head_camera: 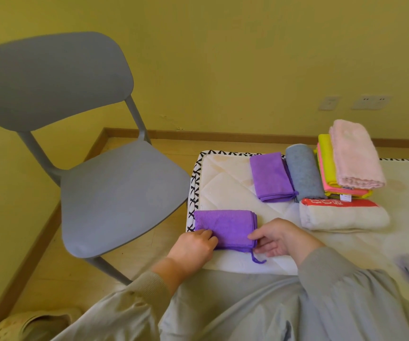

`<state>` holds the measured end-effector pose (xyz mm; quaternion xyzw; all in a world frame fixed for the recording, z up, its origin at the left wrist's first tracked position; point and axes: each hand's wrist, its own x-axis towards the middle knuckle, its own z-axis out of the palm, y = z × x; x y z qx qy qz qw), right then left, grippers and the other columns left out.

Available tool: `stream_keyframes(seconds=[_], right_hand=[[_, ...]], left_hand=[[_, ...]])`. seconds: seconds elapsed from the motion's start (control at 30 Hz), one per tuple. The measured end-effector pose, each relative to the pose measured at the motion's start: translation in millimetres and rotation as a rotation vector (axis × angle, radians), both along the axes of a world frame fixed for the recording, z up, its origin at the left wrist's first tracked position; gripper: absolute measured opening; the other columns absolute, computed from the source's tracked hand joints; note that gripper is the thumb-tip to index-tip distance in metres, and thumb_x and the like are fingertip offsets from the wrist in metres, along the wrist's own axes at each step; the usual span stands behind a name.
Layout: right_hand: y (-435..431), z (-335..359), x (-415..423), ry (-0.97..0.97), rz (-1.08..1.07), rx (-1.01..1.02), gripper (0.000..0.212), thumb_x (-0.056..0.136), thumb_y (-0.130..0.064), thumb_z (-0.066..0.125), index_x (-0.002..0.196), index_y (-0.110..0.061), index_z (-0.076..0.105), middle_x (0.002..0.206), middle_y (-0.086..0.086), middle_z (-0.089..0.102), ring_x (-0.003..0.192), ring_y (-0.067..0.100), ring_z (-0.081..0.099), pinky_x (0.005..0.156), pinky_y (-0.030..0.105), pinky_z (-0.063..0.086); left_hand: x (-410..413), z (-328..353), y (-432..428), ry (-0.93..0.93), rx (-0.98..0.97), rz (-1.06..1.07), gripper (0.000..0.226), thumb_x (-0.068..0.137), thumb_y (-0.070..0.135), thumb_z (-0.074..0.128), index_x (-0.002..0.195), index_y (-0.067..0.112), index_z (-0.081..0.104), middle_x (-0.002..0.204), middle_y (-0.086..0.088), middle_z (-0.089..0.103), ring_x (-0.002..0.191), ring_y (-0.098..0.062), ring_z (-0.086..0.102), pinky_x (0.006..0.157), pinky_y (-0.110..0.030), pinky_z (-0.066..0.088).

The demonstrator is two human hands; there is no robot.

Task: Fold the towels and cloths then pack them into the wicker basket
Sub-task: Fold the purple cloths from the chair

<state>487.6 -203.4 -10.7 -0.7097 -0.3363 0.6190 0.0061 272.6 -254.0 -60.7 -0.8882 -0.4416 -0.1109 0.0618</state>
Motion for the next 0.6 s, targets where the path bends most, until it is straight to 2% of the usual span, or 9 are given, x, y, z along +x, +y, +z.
stream_keyframes(seconds=[0.13, 0.3, 0.37, 0.43, 0.47, 0.57, 0.6], right_hand=[[-3.3, -1.3, -2.1, 0.107, -0.133, -0.025, 0.014, 0.089, -0.009, 0.061, 0.075, -0.007, 0.056, 0.074, 0.008, 0.06, 0.065, 0.018, 0.056, 0.061, 0.027, 0.043], [-7.0, -0.7, -4.3, 0.09, -0.101, -0.051, 0.013, 0.089, -0.012, 0.06, 0.078, -0.007, 0.055, 0.072, 0.008, 0.056, 0.061, 0.017, 0.053, 0.057, 0.028, 0.045], [-7.1, 2.1, -8.7, 0.107, -0.145, 0.022, 0.004, 0.089, -0.003, 0.057, 0.085, -0.004, 0.055, 0.066, 0.009, 0.059, 0.051, 0.017, 0.057, 0.047, 0.025, 0.046], [-3.7, 2.9, -10.6, 0.112, -0.193, 0.201, 0.016, 0.087, 0.009, 0.053, 0.075, -0.002, 0.052, 0.046, 0.008, 0.054, 0.031, 0.013, 0.052, 0.031, 0.016, 0.037], [-1.4, 3.5, -11.1, 0.097, -0.184, 0.292, 0.022, 0.086, 0.012, 0.052, 0.069, -0.003, 0.051, 0.042, 0.006, 0.052, 0.029, 0.013, 0.05, 0.028, 0.014, 0.034], [2.8, 6.1, -17.0, 0.104, -0.114, 0.468, 0.024, 0.084, 0.012, 0.055, 0.071, -0.009, 0.056, 0.069, 0.011, 0.06, 0.054, 0.016, 0.057, 0.042, 0.021, 0.05], [4.2, 4.3, -16.7, 0.093, -0.096, 0.492, 0.023, 0.083, 0.011, 0.057, 0.072, -0.009, 0.056, 0.075, 0.014, 0.06, 0.057, 0.017, 0.056, 0.045, 0.022, 0.05]], left_hand=[[-1.0, -0.3, -2.2, -0.014, -0.035, 0.009, 0.018, 0.066, 0.019, 0.04, 0.053, 0.02, 0.053, 0.056, 0.005, 0.052, 0.044, -0.014, 0.051, 0.035, -0.019, 0.03], [-1.1, 2.7, -4.3, -0.011, -0.087, 0.014, 0.018, 0.067, 0.028, 0.043, 0.057, 0.02, 0.056, 0.06, 0.005, 0.055, 0.049, -0.014, 0.055, 0.035, -0.019, 0.034], [-1.7, 5.1, -3.0, 0.012, -0.082, 0.01, 0.008, 0.066, 0.025, 0.056, 0.061, 0.019, 0.056, 0.063, 0.004, 0.055, 0.052, -0.015, 0.055, 0.036, -0.02, 0.036], [-1.4, 5.3, 1.2, 0.017, -0.051, 0.007, 0.017, 0.059, 0.018, 0.074, 0.063, 0.019, 0.057, 0.064, 0.003, 0.055, 0.053, -0.018, 0.053, 0.041, -0.022, 0.039], [-1.8, 6.1, 3.1, 0.015, -0.035, 0.004, 0.019, 0.059, 0.017, 0.076, 0.063, 0.019, 0.057, 0.065, 0.002, 0.054, 0.054, -0.019, 0.052, 0.044, -0.024, 0.041], [-3.5, 9.2, 5.7, 0.014, 0.037, -0.019, 0.013, 0.069, 0.019, 0.068, 0.064, 0.019, 0.056, 0.066, 0.001, 0.053, 0.056, -0.021, 0.051, 0.052, -0.027, 0.042], [-4.8, 7.9, 6.2, 0.012, 0.044, -0.018, 0.014, 0.069, 0.019, 0.069, 0.063, 0.019, 0.056, 0.066, 0.001, 0.053, 0.056, -0.021, 0.05, 0.053, -0.028, 0.042]])
